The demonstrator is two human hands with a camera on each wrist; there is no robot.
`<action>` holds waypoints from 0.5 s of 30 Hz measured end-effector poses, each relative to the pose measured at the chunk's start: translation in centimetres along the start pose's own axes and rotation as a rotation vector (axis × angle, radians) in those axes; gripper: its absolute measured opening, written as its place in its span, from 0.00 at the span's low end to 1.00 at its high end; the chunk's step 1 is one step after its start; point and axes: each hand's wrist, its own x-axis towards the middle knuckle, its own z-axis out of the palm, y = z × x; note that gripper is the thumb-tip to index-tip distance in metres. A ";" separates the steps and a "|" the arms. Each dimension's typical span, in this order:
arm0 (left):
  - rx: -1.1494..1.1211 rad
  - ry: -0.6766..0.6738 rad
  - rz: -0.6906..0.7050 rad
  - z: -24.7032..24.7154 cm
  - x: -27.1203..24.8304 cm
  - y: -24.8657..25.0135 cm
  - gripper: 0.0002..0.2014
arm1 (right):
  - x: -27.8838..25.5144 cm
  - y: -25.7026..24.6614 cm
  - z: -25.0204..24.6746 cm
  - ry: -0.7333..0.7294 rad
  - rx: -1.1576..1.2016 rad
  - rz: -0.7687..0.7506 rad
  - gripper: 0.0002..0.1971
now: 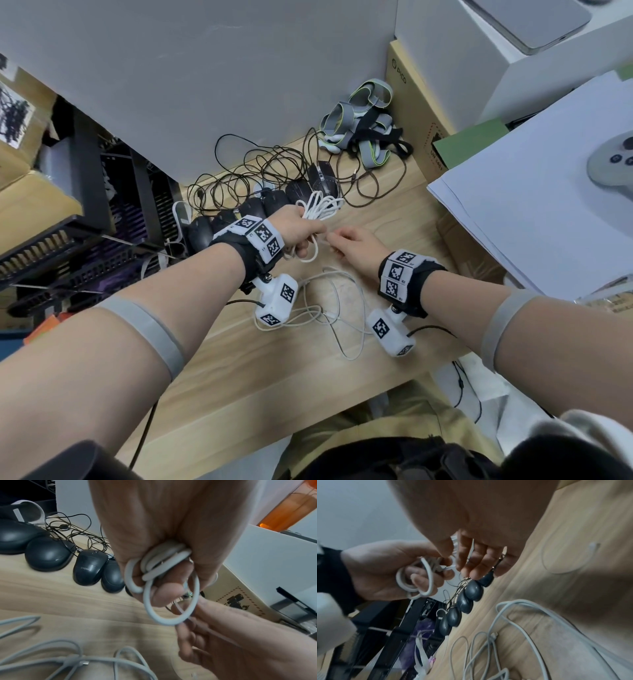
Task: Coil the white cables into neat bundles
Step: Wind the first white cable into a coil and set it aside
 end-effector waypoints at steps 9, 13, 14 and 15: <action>0.026 -0.047 -0.037 -0.3 -0.4 -0.7 0.12 | 0.5 0.4 -0.5 0.031 -0.222 0.002 0.08; -0.026 0.056 -0.041 -0.2 -0.4 -0.6 0.11 | 0.9 1.5 -1.4 0.170 -0.197 0.081 0.06; -0.023 0.065 -0.043 -0.2 -0.3 -0.7 0.12 | 1.0 1.8 -1.6 0.184 -0.187 0.097 0.06; -0.013 0.077 -0.047 -0.1 -0.4 -0.6 0.13 | 1.0 1.9 -1.8 0.184 -0.184 0.112 0.06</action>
